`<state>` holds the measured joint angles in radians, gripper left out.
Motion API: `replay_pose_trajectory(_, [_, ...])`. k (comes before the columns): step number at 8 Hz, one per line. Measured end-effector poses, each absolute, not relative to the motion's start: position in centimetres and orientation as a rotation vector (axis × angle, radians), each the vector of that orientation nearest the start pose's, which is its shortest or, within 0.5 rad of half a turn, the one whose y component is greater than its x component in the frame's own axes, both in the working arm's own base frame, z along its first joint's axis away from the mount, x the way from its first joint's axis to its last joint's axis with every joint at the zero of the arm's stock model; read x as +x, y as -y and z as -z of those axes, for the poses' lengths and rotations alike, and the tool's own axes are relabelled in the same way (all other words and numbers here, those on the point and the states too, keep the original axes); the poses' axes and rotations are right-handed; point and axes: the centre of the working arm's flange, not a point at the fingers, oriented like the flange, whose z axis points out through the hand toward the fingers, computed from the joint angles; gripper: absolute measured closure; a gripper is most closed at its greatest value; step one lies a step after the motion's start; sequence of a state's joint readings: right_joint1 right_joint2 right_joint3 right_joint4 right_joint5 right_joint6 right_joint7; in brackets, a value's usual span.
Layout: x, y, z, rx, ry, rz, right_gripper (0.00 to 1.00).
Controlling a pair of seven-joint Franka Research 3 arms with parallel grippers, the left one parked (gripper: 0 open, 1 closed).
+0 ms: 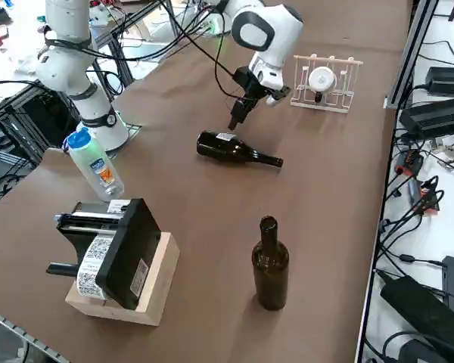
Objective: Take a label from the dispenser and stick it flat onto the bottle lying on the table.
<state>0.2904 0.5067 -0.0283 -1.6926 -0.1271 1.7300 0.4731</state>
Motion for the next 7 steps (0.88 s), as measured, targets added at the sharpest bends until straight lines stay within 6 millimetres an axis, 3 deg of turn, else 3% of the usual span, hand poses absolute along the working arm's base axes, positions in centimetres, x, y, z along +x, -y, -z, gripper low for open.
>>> replay_pose_trajectory(3, [59.6,-14.5,-28.0,-3.356,-0.287,-0.715,0.63])
replay_pose_trajectory(4, [59.6,-14.2,-28.0,-3.356,-0.295,-0.73,0.84])
replay_pose_trajectory(5, [59.6,-14.0,-27.9,-3.356,-0.302,-0.736,0.98])
replay_pose_trajectory(7, [59.6,-13.6,-27.4,-3.357,-0.313,-0.75,0.99])
